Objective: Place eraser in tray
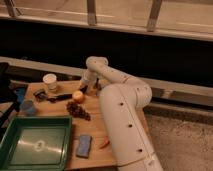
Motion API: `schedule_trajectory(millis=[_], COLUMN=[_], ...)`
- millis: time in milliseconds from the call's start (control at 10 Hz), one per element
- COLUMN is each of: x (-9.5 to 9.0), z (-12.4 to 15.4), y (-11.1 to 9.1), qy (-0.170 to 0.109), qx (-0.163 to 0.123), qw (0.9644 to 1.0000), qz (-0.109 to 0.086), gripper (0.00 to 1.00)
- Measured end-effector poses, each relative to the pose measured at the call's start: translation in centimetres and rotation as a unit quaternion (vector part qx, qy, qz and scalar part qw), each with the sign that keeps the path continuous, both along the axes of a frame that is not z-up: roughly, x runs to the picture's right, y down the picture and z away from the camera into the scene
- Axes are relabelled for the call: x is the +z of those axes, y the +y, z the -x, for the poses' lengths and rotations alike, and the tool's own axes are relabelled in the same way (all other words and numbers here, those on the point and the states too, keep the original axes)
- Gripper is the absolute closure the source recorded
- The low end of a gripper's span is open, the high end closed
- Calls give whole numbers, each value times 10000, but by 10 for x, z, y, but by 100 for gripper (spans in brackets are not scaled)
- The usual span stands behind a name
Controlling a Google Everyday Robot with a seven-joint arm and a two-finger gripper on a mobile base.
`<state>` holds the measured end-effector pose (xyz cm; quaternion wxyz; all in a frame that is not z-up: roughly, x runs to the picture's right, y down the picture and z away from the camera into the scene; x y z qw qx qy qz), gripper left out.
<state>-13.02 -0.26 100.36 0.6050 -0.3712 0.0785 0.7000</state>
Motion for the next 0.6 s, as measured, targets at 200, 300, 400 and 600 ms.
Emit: schedule_trajectory(millis=[200,300,400,600], x=[1,0,-6,-32], z=[0,1,5,9], y=[0,0,-3,-19], qy=[6,-1,-61,-232], qx=[-12,-13,-8,17], qw=[10000,10000,9999,9990], qz=[-9,-23,-106,-379], gripper=[100,100,100,100])
